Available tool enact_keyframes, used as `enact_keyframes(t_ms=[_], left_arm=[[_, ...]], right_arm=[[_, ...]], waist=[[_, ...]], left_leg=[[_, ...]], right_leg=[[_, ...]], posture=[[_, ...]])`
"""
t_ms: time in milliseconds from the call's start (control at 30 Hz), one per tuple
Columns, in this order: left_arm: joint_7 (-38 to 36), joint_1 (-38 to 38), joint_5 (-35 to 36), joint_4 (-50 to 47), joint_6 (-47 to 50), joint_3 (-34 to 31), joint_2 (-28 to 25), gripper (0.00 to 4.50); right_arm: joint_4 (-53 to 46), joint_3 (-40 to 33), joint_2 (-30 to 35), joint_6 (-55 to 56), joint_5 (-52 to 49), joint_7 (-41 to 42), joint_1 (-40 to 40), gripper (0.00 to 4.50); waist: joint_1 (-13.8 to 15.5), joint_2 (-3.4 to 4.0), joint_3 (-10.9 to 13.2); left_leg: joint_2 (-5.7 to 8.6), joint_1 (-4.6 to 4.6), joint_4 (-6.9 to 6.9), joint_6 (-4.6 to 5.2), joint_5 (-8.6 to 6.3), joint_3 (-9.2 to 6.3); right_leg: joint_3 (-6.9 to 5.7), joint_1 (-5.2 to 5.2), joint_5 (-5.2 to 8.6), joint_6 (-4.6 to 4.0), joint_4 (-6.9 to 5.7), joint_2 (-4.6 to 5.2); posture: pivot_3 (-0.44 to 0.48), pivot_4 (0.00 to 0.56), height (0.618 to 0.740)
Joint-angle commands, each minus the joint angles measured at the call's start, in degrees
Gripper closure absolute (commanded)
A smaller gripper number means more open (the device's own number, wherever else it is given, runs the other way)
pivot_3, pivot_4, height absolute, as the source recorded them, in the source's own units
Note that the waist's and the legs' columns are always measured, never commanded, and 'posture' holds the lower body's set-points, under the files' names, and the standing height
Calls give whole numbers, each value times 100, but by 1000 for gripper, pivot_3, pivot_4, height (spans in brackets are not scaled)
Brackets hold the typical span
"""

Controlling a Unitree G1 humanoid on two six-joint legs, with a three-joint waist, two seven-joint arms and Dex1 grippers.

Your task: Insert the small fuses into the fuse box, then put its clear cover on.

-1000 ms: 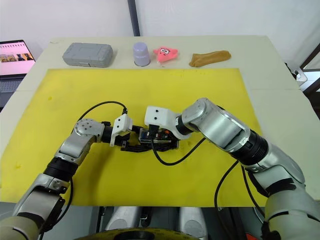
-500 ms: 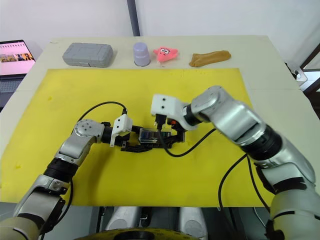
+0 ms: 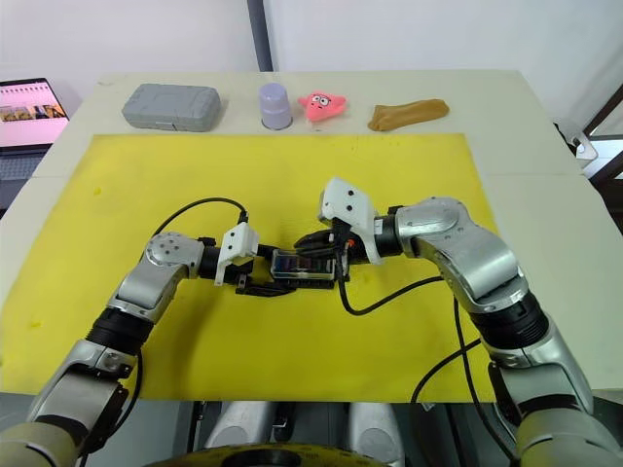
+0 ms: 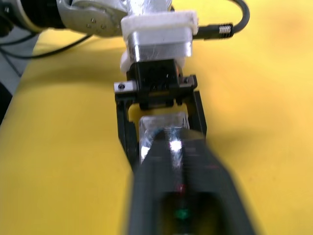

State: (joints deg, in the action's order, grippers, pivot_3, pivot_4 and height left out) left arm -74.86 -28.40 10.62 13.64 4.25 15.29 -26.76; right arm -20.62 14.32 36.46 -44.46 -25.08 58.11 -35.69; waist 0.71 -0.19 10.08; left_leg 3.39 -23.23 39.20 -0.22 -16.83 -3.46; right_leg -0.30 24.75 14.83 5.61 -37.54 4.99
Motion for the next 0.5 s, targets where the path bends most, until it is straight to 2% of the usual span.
enact_keyframes(t_ms=[33,267,300,433,500], left_arm=[[-134,70,-66,-8,1,206,7,1933],[-132,97,-62,-56,39,208,-9,1933],[-131,95,-61,-58,45,208,-7,1933],[-118,104,-73,-81,49,226,0,1933],[-117,104,-90,-83,41,233,5,1933]], right_arm=[[-74,-221,-75,113,-91,-100,-65,4468],[41,-177,-84,103,-72,-134,-22,4468],[100,-37,-20,144,28,-74,44,4468],[662,1438,512,443,1341,56,316,4468],[889,1536,450,302,1439,-20,261,4468]], waist=[[-2,0,0],[-3,0,0],[-4,0,0],[-14,7,-9],[-29,14,-49]], left_leg=[[0,0,0,0,0,0],[0,0,0,0,0,0],[0,0,0,1,0,0],[0,5,0,3,-2,-1],[4,25,-2,4,-2,11]], right_leg=[[0,0,0,0,0,0],[0,0,0,0,0,0],[0,0,0,0,0,0],[-1,-6,0,0,1,-1],[0,-19,1,1,1,-2]], posture=[[0,150,731],[0,150,731],[0,150,731],[0,150,731],[0,150,731]])
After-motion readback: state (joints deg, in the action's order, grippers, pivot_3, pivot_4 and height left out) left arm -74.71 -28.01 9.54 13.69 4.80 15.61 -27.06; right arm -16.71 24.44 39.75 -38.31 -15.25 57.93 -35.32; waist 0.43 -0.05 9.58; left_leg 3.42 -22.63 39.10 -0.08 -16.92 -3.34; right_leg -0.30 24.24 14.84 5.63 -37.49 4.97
